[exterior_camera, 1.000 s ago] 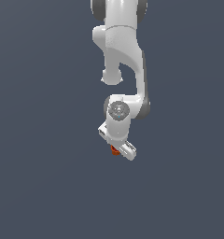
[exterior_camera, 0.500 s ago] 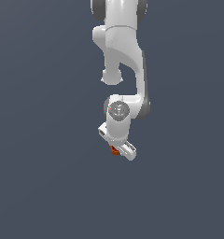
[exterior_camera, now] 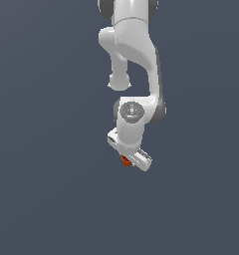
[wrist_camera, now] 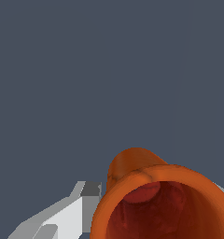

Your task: Pick up the object and move it to a goal position.

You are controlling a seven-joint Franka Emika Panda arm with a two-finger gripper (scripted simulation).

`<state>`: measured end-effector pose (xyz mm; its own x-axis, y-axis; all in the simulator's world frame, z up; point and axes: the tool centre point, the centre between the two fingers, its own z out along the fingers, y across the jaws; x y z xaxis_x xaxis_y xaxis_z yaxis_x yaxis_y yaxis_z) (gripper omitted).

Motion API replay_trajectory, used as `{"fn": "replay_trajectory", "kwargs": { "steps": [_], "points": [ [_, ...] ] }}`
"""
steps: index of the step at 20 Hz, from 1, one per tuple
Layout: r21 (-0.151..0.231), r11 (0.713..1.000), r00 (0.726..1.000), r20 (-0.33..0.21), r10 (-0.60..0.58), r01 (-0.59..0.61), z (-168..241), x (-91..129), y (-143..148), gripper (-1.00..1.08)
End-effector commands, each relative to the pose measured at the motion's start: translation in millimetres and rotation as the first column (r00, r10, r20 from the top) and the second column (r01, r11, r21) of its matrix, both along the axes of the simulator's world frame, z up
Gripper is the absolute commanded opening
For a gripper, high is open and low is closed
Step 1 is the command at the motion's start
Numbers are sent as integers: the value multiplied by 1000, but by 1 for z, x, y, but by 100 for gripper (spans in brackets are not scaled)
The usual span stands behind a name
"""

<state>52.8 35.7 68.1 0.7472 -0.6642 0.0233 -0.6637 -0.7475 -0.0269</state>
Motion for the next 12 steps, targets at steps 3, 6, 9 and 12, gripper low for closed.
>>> {"fn": "replay_trajectory", "kwargs": {
  "steps": [3, 6, 9, 12],
  "points": [
    [7, 1000, 998, 60, 27, -28, 50, 20, 23, -100],
    [11, 998, 992, 117, 52, -54, 99, 36, 44, -100],
    [14, 996, 980, 183, 81, -85, 158, 51, 70, -100],
    [15, 993, 962, 251, 110, -118, 219, 61, 96, -100]
  ]
}}
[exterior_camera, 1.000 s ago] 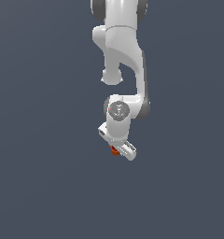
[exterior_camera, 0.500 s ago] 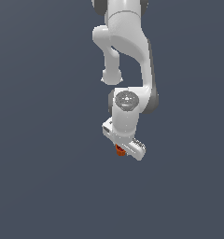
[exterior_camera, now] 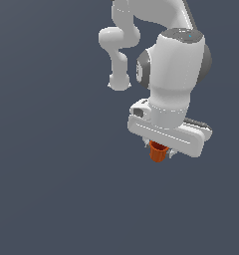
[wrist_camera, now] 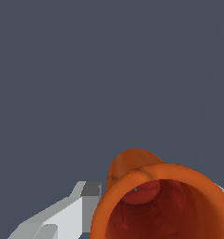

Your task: Pick up the object and move it to a goal position.

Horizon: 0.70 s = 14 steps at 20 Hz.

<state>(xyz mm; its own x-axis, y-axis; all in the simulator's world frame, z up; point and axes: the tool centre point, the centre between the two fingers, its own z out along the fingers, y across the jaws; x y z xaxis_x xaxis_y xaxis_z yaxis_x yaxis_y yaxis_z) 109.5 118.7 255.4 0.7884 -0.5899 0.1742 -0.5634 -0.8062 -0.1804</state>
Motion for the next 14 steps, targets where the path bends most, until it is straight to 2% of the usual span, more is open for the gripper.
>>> {"fn": "replay_trajectory", "kwargs": {
  "steps": [1, 7, 14],
  "points": [
    [6, 1000, 998, 57, 25, -26, 51, 7, 21, -100],
    [12, 997, 984, 161, 72, -75, 145, 11, 60, -100],
    [13, 995, 972, 216, 97, -102, 196, 9, 82, -100]
  ]
}}
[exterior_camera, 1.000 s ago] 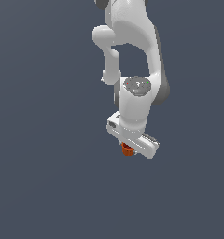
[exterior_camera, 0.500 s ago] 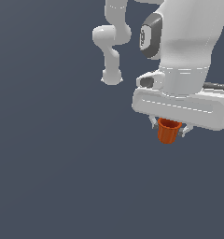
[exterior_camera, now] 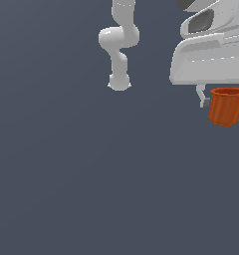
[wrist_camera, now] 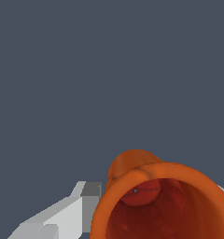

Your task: Pick up the object and move it to a goal position.

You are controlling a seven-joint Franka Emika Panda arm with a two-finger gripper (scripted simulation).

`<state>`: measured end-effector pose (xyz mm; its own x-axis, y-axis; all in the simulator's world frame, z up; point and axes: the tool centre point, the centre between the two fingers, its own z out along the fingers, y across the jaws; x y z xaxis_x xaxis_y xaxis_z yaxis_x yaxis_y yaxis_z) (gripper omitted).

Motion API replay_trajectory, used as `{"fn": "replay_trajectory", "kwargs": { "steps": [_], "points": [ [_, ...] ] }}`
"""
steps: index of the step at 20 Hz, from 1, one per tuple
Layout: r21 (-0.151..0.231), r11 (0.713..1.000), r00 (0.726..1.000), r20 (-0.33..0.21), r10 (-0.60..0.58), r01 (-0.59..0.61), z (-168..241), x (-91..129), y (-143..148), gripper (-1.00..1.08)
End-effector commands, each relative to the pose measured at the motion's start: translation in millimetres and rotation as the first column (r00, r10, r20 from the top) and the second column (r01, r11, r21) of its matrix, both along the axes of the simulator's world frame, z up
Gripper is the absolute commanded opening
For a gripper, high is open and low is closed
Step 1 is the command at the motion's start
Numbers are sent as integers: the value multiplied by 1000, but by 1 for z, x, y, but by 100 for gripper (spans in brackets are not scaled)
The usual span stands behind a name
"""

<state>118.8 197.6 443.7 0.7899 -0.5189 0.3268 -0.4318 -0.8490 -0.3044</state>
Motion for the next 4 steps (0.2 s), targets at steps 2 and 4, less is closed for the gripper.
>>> {"fn": "replay_trajectory", "kwargs": {
  "steps": [2, 4],
  "points": [
    [0, 1000, 1000, 13, 6, -6, 12, 0, 5, -100],
    [0, 1000, 1000, 14, 7, -7, 13, 0, 5, -100]
  ]
}}
